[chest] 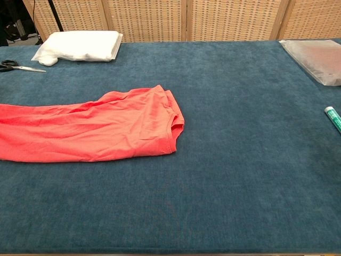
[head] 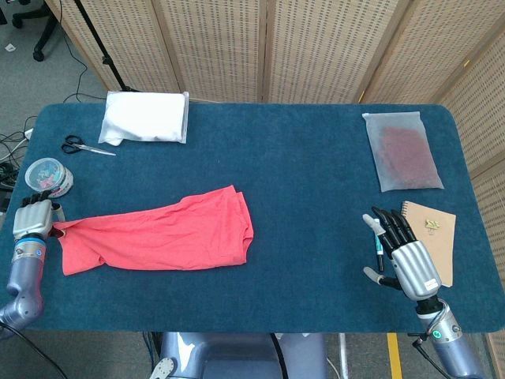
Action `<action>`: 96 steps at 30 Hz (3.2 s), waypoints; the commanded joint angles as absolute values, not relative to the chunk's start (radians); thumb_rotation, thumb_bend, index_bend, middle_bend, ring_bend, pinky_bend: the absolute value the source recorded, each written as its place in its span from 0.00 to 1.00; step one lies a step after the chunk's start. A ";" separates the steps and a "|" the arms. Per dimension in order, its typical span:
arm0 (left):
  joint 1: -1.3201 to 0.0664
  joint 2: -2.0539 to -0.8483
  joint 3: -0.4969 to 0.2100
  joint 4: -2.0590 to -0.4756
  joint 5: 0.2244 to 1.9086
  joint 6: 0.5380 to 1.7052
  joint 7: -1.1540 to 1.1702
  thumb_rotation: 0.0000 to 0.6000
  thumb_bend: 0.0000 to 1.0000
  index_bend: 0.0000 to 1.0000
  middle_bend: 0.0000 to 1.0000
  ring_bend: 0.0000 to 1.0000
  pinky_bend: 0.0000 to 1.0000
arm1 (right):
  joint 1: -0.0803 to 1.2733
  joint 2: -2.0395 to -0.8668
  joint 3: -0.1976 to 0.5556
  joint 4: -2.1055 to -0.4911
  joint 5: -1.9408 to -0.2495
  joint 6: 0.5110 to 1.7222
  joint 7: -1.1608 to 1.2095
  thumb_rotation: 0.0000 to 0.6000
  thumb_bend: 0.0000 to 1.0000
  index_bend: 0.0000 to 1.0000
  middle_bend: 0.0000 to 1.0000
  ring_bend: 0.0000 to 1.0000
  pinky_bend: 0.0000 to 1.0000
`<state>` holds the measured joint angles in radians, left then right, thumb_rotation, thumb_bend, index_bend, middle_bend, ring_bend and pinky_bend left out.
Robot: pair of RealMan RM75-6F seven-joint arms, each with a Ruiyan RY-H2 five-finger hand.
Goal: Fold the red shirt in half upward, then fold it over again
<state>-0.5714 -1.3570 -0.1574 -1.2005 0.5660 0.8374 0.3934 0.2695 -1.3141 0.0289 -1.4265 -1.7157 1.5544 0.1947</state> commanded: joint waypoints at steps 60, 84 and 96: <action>-1.057 -1.783 -0.373 -1.239 0.557 0.986 0.652 1.00 0.53 0.75 0.00 0.00 0.00 | 0.275 -1.262 0.068 -1.446 -1.669 1.543 0.326 1.00 0.00 0.00 0.00 0.00 0.00; -1.073 -1.874 -0.394 -1.105 0.677 0.923 0.480 1.00 0.03 0.00 0.00 0.00 0.00 | 0.274 -1.254 0.073 -1.445 -1.655 1.532 0.342 1.00 0.00 0.00 0.00 0.00 0.00; -0.847 -1.598 -0.201 -1.268 1.122 0.973 0.134 1.00 0.18 0.12 0.00 0.00 0.00 | 0.274 -1.258 0.067 -1.457 -1.669 1.534 0.318 1.00 0.00 0.00 0.00 0.00 0.00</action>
